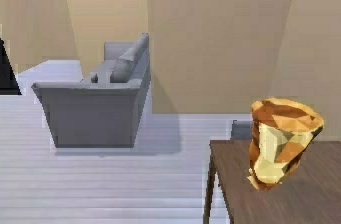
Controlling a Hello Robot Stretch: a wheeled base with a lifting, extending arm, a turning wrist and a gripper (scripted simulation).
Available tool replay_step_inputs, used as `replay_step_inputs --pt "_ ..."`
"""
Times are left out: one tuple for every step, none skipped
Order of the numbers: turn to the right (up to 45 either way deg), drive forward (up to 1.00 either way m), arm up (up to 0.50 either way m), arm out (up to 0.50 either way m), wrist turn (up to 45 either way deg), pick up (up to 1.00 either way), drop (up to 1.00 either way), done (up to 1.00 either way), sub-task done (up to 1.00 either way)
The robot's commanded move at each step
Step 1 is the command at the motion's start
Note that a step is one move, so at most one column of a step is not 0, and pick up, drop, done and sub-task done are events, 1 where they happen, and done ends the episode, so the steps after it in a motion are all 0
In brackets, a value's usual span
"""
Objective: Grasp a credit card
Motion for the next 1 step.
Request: replay_step_inputs --pt "0.0 0.0 0.5 0.0 0.0 0.0 0.0 0.0 0.0"
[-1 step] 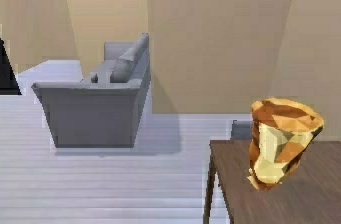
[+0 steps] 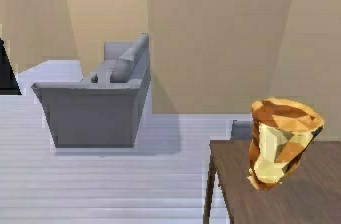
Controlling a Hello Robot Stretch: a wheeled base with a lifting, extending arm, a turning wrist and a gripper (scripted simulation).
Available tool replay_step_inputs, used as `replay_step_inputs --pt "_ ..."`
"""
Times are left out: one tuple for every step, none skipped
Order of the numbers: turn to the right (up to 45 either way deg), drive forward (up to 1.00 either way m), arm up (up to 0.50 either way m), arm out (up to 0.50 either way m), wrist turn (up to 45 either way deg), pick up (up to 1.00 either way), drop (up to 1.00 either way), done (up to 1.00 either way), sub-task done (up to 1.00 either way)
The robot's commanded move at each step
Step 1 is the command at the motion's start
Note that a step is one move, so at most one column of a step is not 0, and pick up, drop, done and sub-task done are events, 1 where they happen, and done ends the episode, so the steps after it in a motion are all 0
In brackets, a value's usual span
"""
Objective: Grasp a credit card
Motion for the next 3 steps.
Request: replay_step_inputs --pt "0.0 0.0 0.32 0.0 0.0 0.0 0.0 0.0 0.0" --pt "0.0 0.0 0.0 0.26 0.0 0.0 0.0 0.0 0.0" --pt "0.0 0.0 0.0 0.0 45.0 0.0 0.0 0.0 0.0"
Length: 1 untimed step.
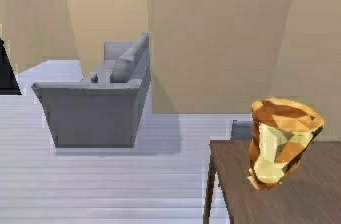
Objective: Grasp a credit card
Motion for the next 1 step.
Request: replay_step_inputs --pt "0.0 0.0 0.0 0.0 45.0 0.0 0.0 0.0 0.0"
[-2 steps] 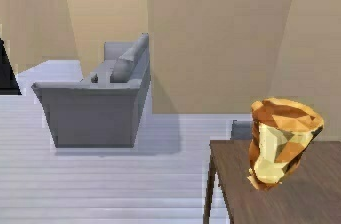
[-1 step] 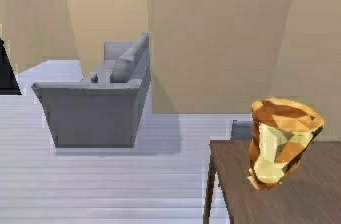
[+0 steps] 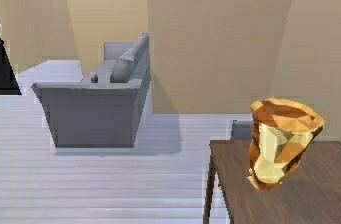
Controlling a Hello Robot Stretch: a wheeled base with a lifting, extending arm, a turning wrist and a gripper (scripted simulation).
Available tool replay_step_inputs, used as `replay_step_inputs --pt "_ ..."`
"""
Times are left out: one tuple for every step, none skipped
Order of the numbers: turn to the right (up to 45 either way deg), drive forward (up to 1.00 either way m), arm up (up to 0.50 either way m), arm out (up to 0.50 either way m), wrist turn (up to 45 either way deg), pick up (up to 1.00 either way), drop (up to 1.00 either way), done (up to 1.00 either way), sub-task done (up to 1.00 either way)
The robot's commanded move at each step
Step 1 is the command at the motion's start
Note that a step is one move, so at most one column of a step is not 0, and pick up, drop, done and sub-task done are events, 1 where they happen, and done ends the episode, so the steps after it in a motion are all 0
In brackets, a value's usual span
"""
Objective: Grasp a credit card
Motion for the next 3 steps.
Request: replay_step_inputs --pt "0.0 0.0 0.0 0.0 45.0 0.0 0.0 0.0 0.0" --pt "0.0 0.0 0.0 0.0 36.0 0.0 0.0 0.0 0.0" --pt "0.0 0.0 -0.3 0.0 0.0 0.0 0.0 0.0 0.0"
